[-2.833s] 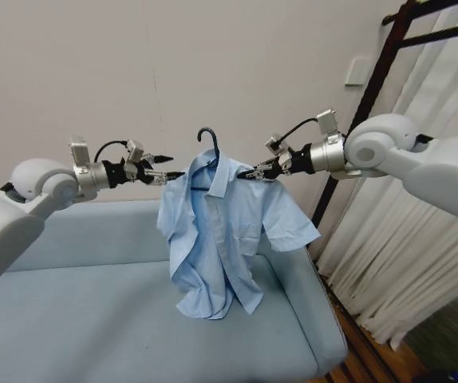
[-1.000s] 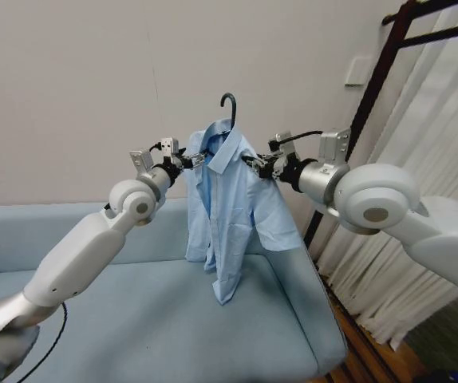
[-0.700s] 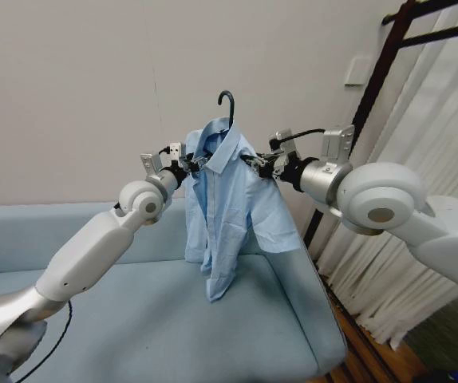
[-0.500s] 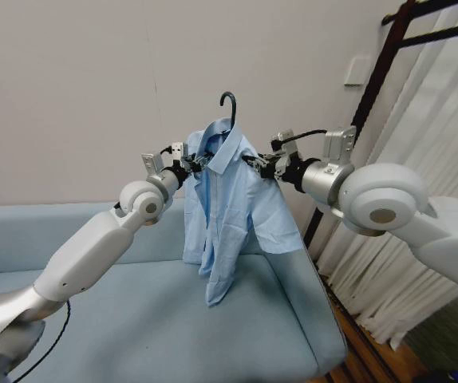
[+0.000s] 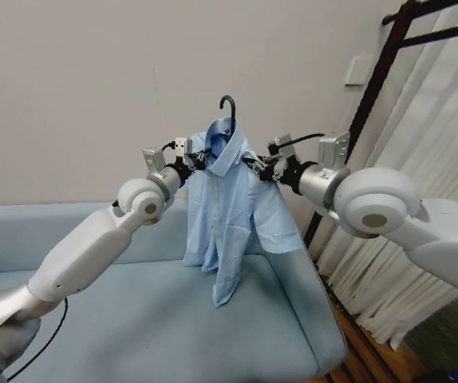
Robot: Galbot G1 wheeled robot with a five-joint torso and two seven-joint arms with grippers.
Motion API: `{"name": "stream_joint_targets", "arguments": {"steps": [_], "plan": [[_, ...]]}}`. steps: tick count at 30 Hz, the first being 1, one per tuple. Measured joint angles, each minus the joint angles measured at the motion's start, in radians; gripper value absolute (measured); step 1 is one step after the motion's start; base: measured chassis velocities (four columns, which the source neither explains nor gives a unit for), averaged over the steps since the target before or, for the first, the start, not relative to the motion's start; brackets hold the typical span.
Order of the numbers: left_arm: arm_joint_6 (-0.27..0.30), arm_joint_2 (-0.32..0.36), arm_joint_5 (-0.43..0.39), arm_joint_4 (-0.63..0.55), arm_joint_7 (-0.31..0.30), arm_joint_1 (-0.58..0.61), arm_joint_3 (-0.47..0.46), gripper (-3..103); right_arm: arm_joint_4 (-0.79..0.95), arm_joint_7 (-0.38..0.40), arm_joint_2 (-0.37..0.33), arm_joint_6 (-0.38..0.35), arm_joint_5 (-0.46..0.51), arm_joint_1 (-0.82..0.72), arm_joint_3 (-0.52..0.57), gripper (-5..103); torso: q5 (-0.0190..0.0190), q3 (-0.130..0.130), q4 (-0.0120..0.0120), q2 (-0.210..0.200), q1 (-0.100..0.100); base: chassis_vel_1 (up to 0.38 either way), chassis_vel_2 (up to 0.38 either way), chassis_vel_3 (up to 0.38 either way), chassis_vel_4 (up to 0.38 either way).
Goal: Pick up the clothes from the sofa and hang them on the clothes hanger.
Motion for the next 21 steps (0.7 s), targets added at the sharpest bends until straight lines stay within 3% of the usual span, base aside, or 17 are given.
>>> {"name": "stream_joint_targets", "arguments": {"steps": [6,14,19,21], "plan": [[0.015,-0.02,-0.001,0.037,-0.017,-0.058,0.027,0,0.045,-0.001,-0.004,0.001,0.001,-0.007,0.0,8,0.0001,0.0,-0.0002,0.0,0.0,0.0,0.0,0.0,0.0],[0.024,0.013,0.043,-0.06,-0.026,0.055,0.028,0,0.015,-0.012,-0.001,0.001,-0.007,-0.01,0.002,8,-0.0001,0.0,0.0001,0.0,0.0,0.0,0.0,0.0,0.0],[0.043,0.016,0.056,-0.072,-0.027,0.067,0.025,-2,0.005,-0.016,0.007,0.001,0.0,-0.004,0.008,8,-0.0001,0.0,0.0,0.0,0.0,0.0,0.0,0.0,0.0],[0.046,0.016,0.062,-0.072,-0.027,0.067,0.023,1,0.004,-0.017,0.008,0.001,0.007,-0.002,0.014,8,-0.0001,0.0,0.0,0.0,0.0,0.0,0.0,0.0,0.0]]}}
